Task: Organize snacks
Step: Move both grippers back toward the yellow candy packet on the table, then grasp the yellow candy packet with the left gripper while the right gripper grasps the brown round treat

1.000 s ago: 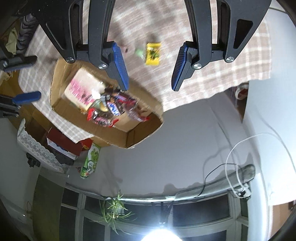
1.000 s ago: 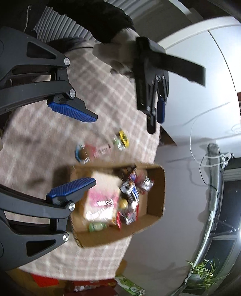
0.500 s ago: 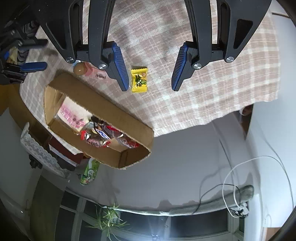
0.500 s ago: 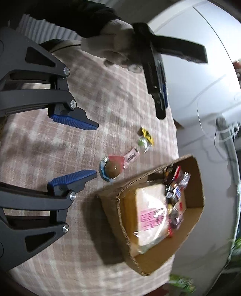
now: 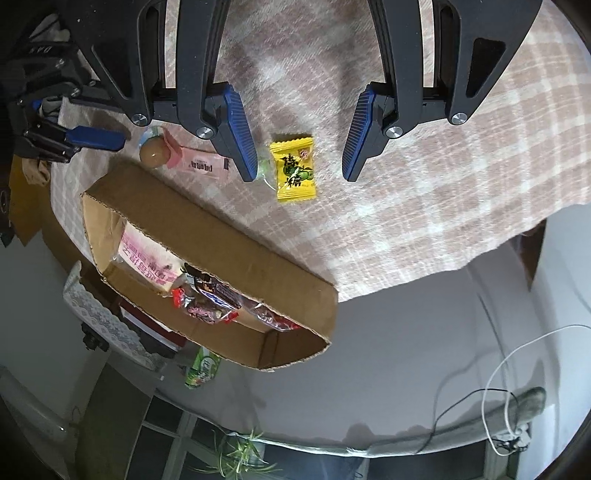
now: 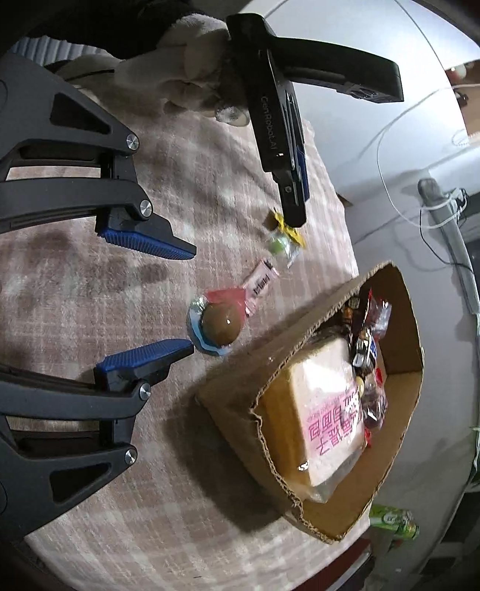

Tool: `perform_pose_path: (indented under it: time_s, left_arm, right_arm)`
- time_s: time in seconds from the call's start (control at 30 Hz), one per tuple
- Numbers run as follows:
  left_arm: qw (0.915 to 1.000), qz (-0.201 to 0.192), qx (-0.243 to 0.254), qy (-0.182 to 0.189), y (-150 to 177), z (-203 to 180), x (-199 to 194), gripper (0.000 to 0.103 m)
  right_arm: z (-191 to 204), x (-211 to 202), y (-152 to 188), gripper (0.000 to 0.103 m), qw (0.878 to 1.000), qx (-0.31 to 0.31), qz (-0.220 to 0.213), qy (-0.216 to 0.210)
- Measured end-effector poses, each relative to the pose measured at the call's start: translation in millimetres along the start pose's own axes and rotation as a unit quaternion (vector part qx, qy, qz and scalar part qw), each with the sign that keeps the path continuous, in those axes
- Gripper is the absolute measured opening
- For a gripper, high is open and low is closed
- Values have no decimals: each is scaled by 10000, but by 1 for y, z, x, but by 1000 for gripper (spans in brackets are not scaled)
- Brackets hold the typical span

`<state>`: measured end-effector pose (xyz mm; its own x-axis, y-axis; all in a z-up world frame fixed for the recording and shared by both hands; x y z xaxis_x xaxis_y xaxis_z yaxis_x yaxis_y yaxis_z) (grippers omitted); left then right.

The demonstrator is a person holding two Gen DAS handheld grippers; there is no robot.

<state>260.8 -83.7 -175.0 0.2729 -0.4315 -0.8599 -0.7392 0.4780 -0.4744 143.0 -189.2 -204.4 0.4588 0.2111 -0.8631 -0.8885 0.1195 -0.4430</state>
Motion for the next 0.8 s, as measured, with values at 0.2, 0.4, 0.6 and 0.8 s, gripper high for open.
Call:
perform_pose_path:
  time_s: [0.2,0.4,0.6,0.8]
  left_arm:
    - [10000,68,58,5,-4,1,10,47]
    - [9999,109,77,-27,-4,3,19,47]
    - [9998,92,151,-70,-3,4,19,47]
    - [9992,117,255,-274,1,12,20,39]
  right_arm:
    - [-5,5,-7,47,9994,315,-113,31]
    - [-6,13,-14,47,9990,376,-164,155]
    - [-6,17,-20,47,9988,352,-227,272]
    - [-5,22,-27,47,9988,256,-241,345]
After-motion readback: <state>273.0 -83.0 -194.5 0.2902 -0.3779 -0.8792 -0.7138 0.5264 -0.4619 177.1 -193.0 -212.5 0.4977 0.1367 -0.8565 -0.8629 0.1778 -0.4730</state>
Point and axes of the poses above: each gripper's, at about its wrist camera, not at the fingertips, and x roughly the way its jaws point, z to its left, y to its underside, the point moved 9 cm from there along x, roughly the way its jaws point, and after that the axes turned 10 degrees about z, right-handed, at the moved point
